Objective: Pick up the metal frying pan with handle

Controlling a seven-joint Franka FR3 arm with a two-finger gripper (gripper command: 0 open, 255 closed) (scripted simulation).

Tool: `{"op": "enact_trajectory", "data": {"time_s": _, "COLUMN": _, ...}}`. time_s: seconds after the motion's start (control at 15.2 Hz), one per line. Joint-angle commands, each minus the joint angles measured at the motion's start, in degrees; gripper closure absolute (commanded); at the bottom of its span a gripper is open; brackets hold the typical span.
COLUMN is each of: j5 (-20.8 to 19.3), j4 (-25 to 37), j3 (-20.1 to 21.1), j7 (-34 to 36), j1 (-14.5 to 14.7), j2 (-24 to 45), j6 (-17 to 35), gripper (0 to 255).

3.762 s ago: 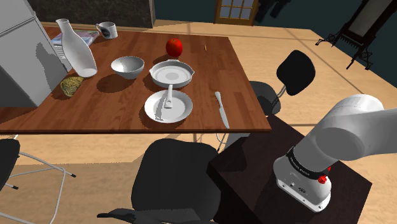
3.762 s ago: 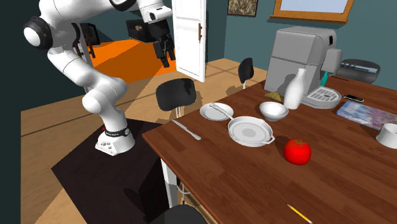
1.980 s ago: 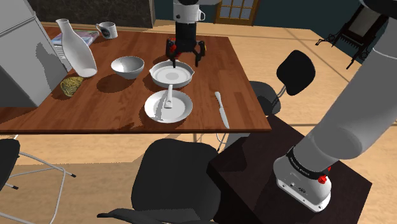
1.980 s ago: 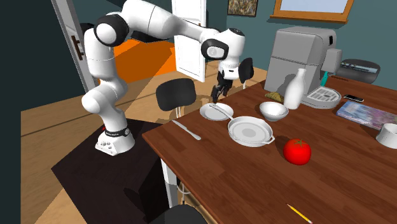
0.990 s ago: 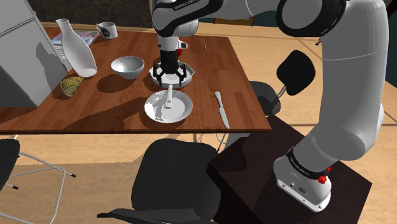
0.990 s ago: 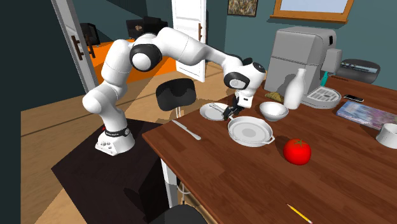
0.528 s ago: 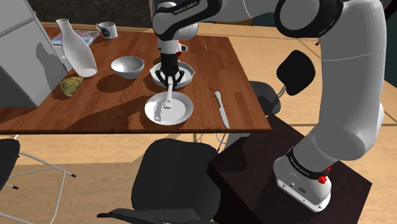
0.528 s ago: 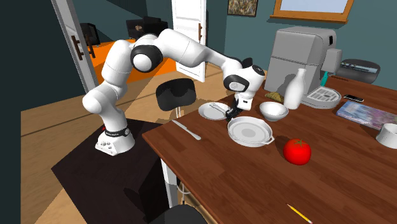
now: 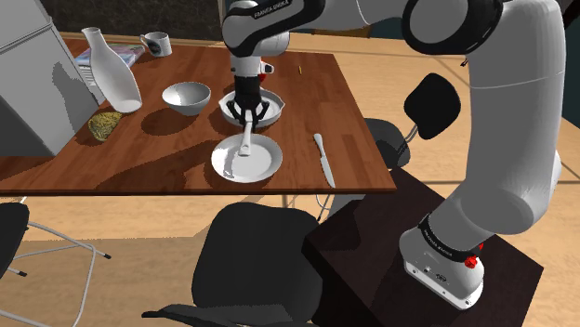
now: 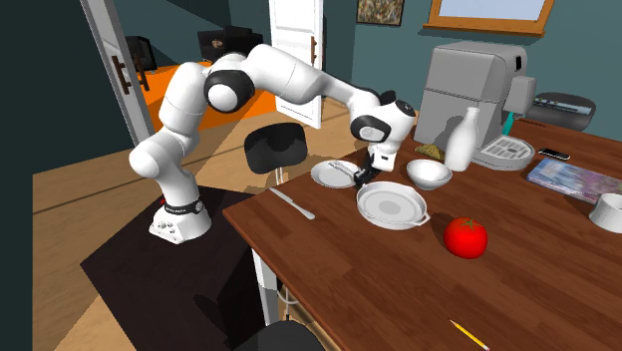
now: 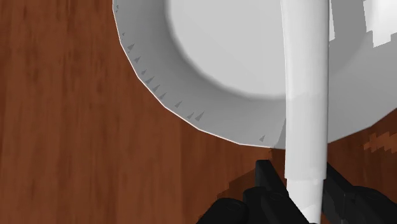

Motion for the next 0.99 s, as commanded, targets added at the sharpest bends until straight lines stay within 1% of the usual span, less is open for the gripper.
{"op": "enact_trajectory", "data": {"time_s": 0.0, "j5": 0.1, "j4": 0.3, "j3": 0.09, "j7": 0.19, "j1": -0.05, "j2": -0.71, "j6": -0.94, "gripper": 255}}
{"op": "enact_trajectory", "data": {"time_s": 0.79, "j5": 0.52, "j4": 4.84, "j3": 0.49, "j7": 1.42, "j1": -0.27, "j2": -3.79, "j6": -8.38, "gripper": 255}}
{"op": "enact_trajectory", "data": {"time_s": 0.92, "j5": 0.53, "j4": 4.91, "j3": 0.5, "j7": 1.44, "j1": -0.27, "j2": -3.82, "j6": -8.48, "gripper": 255}}
